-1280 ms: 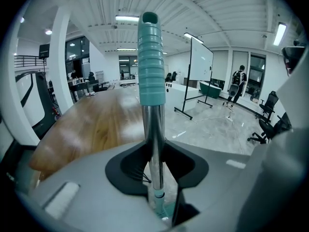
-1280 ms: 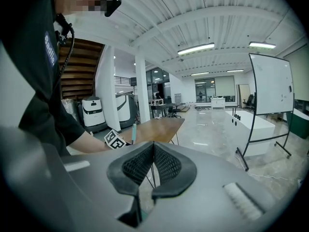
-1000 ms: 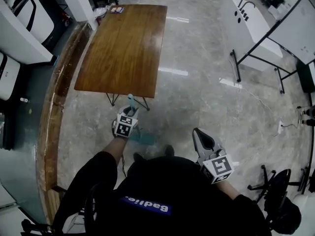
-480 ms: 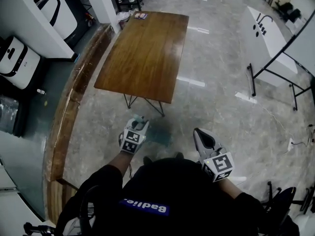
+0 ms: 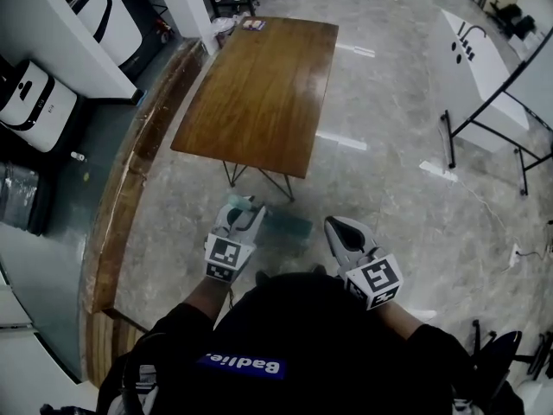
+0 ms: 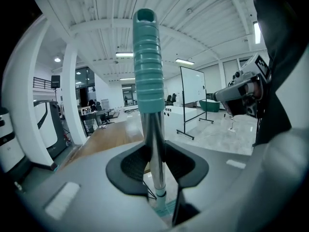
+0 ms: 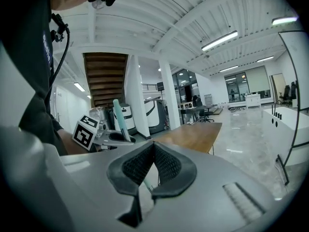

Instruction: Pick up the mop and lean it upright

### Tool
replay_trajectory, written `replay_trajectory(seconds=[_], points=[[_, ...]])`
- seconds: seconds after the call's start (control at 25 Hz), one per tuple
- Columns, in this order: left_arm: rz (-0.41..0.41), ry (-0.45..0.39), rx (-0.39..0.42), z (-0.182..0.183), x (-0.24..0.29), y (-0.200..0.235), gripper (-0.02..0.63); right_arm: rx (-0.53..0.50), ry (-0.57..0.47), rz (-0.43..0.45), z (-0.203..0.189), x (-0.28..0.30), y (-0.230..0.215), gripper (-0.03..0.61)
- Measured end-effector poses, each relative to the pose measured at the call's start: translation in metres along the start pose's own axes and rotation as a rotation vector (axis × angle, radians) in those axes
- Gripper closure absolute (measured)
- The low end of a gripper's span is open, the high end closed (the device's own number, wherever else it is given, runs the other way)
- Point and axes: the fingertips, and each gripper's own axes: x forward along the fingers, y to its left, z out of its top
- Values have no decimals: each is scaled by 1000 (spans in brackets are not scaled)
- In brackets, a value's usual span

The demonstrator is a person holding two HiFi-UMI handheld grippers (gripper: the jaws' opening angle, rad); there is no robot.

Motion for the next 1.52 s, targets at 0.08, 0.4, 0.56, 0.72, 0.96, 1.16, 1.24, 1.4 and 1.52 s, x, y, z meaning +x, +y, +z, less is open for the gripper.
replay_trajectory(seconds=[0.08,0.4,0.56,0.72,0.96,1.16,1.24,1.4,1.52], points=[[9,-19,-6,12,-7,-1,491,-1,-1,13,0,1,0,574],[30,-104,-32,46,-37,-10,491,-14,11,77,1,13,11,574],[42,-145,-58,53,-54,-12,494,-24,19,100,-1,20,20,574],[60,-155,-77,54,-67,-10,495,-30,21,124,0,26,26,574],[62,-161,-84,64,-87,-8,497,-53,27,154,11,32,36,574],[108,-158,-91,70,-101,-8,497,-48,35,212,13,41,46,574],[135,-153,-91,69,-106,-10,495,-39,49,247,8,45,53,574],[210,-145,-106,68,-117,-15,494,-30,69,337,-2,48,64,574],[275,-130,-92,67,-125,-14,492,-19,76,427,-11,50,79,574]])
